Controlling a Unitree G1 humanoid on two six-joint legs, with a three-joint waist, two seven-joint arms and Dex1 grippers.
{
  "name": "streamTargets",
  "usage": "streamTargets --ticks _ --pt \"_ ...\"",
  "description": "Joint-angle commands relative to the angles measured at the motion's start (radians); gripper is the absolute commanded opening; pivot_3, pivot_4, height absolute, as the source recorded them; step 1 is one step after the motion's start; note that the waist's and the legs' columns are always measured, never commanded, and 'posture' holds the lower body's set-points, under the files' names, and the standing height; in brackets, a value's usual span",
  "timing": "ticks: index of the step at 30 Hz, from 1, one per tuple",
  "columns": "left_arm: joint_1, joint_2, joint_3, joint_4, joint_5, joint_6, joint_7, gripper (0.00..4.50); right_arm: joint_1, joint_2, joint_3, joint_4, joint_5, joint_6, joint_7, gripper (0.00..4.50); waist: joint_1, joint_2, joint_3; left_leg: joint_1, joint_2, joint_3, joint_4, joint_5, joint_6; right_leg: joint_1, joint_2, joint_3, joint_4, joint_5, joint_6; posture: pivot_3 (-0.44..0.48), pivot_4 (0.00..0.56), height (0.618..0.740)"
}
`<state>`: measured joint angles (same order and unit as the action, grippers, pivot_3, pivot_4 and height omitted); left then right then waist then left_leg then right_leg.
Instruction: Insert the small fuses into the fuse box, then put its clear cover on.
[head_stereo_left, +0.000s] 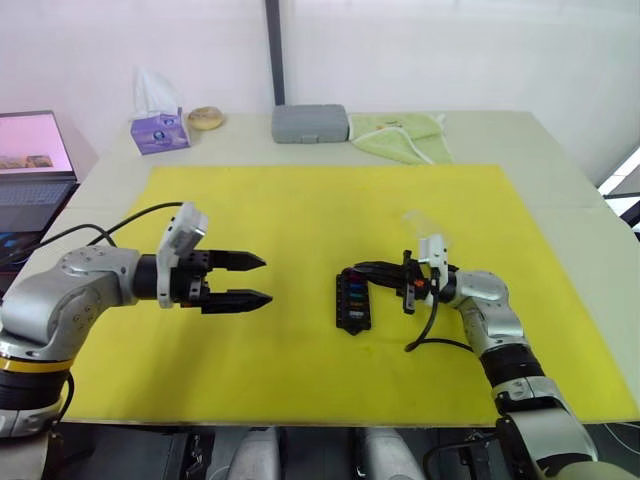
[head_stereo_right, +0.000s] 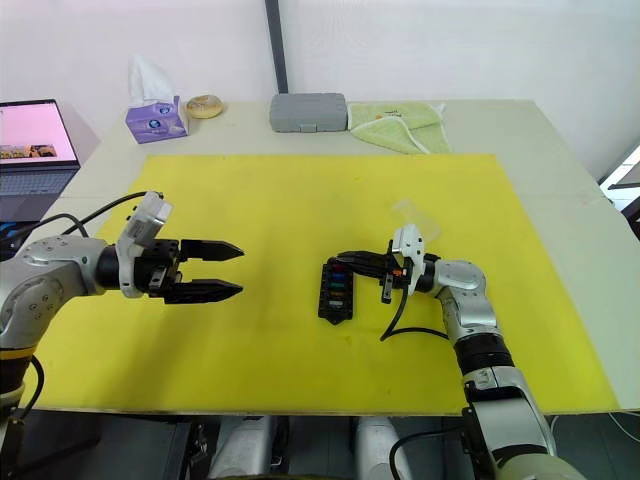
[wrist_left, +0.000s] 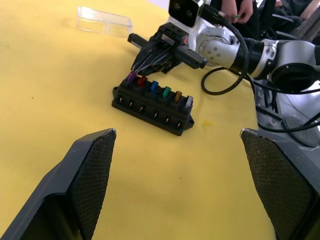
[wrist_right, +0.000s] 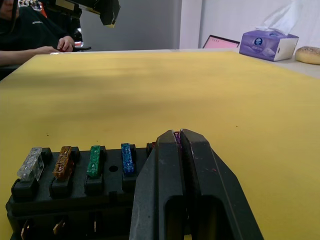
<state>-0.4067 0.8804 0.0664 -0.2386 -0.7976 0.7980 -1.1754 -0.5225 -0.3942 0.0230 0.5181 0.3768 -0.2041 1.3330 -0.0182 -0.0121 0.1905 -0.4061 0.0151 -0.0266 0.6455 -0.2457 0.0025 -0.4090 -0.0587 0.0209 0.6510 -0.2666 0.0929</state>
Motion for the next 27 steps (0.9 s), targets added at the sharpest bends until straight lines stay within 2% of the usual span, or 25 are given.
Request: streamTargets --ticks 1,11,14,18,27 --pt "-0.018 -0.002 0.045 -0.005 -0.016 -0.005 0.007 4.18 0.008 -0.006 -0.004 0.016 -0.012 0.012 -0.003 0.00 0.000 0.000 0.000 0.000 0.000 0.000 0.000 0.000 0.000 0.000 0.000 0.000 0.000 0.000 0.000 0.000 0.150 0.740" --pt "-0.018 -0.009 0.047 0.005 -0.011 -0.010 0.015 4.18 0.016 -0.001 -0.022 -0.027 0.026 0.037 0.005 0.00 0.001 0.000 0.000 0.000 0.000 0.000 0.000 0.000 0.000 0.000 0.000 0.000 0.000 0.000 0.000 0.000 0.150 0.740" --pt "-0.017 -0.010 0.045 0.009 -0.007 -0.013 0.014 4.22 0.019 0.000 -0.026 -0.032 0.028 0.035 -0.001 1.00 0.001 0.000 0.000 0.000 0.000 0.000 0.000 0.000 0.000 0.000 0.000 0.000 0.000 0.000 0.000 0.000 0.150 0.740" --pt "-0.017 -0.008 0.043 0.011 -0.004 -0.015 0.012 4.22 0.022 0.005 -0.026 -0.046 0.022 0.022 -0.009 2.85 0.000 0.000 0.000 0.000 0.000 0.000 0.000 0.000 0.000 0.000 0.000 0.000 0.000 0.000 0.000 0.000 0.150 0.740" --pt "-0.016 -0.006 0.043 0.016 0.001 -0.019 0.011 4.22 0.037 -0.002 -0.040 -0.105 0.043 0.045 -0.024 2.85 0.001 0.000 0.000 0.000 0.000 0.000 0.000 0.000 0.000 0.000 0.000 0.000 0.000 0.000 0.000 0.000 0.150 0.740"
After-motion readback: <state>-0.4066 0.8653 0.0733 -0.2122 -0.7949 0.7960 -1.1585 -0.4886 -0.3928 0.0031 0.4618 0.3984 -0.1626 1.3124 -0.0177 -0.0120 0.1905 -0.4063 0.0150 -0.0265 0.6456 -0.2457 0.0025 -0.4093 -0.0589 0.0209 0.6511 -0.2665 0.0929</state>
